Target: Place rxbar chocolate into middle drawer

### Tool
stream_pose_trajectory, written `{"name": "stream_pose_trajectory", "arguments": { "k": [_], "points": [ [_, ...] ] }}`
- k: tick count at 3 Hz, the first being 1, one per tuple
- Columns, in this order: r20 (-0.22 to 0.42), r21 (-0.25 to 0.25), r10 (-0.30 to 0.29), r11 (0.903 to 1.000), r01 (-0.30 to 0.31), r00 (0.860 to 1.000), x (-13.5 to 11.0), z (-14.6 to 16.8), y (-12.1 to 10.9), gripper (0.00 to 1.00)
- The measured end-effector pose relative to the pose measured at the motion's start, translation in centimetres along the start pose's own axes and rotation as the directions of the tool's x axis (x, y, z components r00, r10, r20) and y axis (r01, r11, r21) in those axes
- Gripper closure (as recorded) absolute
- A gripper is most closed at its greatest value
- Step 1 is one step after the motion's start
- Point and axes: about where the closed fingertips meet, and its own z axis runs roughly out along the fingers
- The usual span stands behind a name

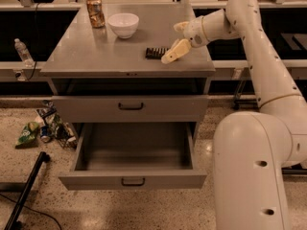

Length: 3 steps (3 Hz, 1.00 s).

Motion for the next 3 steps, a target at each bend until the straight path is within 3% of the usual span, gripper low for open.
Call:
{"name": "stream_pose_trajectory", "arguments": {
  "k": [2, 3],
  "points": [
    [-0.026, -0.011, 0.007, 0.9999, -0.008, 1.0, 1.7, 1.3, -0.7, 0.0],
    [-0.045, -0.035, 0.002, 0.9994, -0.004, 0.999, 2.3, 2.1, -0.4, 0.13]
  ]
}}
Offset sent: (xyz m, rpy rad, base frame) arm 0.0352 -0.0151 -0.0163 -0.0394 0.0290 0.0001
